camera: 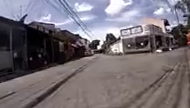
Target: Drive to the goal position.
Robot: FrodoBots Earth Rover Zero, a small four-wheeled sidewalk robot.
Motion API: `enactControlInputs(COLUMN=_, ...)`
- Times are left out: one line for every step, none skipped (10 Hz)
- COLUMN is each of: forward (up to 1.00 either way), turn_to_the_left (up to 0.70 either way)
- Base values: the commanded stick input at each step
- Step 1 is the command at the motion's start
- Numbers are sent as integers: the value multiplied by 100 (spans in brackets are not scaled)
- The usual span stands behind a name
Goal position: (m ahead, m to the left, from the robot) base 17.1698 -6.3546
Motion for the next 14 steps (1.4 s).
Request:
enactControlInputs(forward=70, turn_to_the_left=12)
enactControlInputs(forward=70, turn_to_the_left=12)
enactControlInputs(forward=70, turn_to_the_left=12)
enactControlInputs(forward=70, turn_to_the_left=12)
enactControlInputs(forward=70, turn_to_the_left=12)
enactControlInputs(forward=70, turn_to_the_left=12)
enactControlInputs(forward=70, turn_to_the_left=12)
enactControlInputs(forward=70, turn_to_the_left=12)
enactControlInputs(forward=70, turn_to_the_left=12)
enactControlInputs(forward=70, turn_to_the_left=12)
enactControlInputs(forward=70, turn_to_the_left=12)
enactControlInputs(forward=70, turn_to_the_left=12)
enactControlInputs(forward=70, turn_to_the_left=12)
enactControlInputs(forward=70, turn_to_the_left=12)
